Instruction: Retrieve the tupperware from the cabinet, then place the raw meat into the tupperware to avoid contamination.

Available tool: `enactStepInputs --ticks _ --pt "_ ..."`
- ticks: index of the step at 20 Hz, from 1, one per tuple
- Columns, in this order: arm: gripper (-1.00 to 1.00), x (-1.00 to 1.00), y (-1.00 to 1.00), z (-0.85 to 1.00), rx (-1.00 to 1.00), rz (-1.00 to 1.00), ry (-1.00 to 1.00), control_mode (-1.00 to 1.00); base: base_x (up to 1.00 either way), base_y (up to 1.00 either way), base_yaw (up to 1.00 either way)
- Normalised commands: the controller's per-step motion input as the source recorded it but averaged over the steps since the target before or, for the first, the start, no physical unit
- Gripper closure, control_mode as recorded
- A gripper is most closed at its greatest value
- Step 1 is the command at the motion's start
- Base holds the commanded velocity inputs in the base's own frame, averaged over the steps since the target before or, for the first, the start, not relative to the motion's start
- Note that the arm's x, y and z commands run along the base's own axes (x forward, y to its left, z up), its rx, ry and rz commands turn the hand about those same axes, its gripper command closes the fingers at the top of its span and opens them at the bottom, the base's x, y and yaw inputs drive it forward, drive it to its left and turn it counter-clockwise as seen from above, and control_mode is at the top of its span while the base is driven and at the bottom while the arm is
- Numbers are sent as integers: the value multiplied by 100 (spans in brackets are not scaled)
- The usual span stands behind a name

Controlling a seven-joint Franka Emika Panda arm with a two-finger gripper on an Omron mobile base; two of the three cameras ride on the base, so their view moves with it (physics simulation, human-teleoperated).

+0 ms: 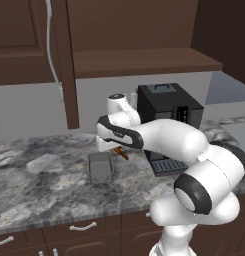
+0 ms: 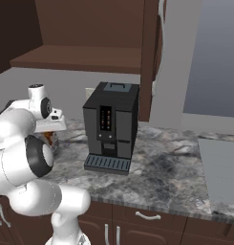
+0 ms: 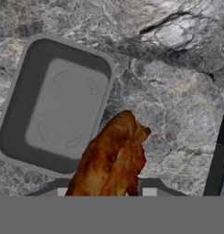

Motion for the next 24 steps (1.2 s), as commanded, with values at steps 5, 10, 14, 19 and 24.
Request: enactStepInputs --ticks 5,10,14,19,24 --pt "100 -8 33 0 0 -12 1 -100 0 0 0" --pt "100 0 32 -9 0 -9 3 -100 0 0 0" --pt "100 0 28 -17 -2 -8 3 -100 0 0 0" --pt "100 10 22 -15 -2 -9 4 -100 0 0 0" --pt "100 24 8 -11 -1 -10 3 -100 0 0 0"
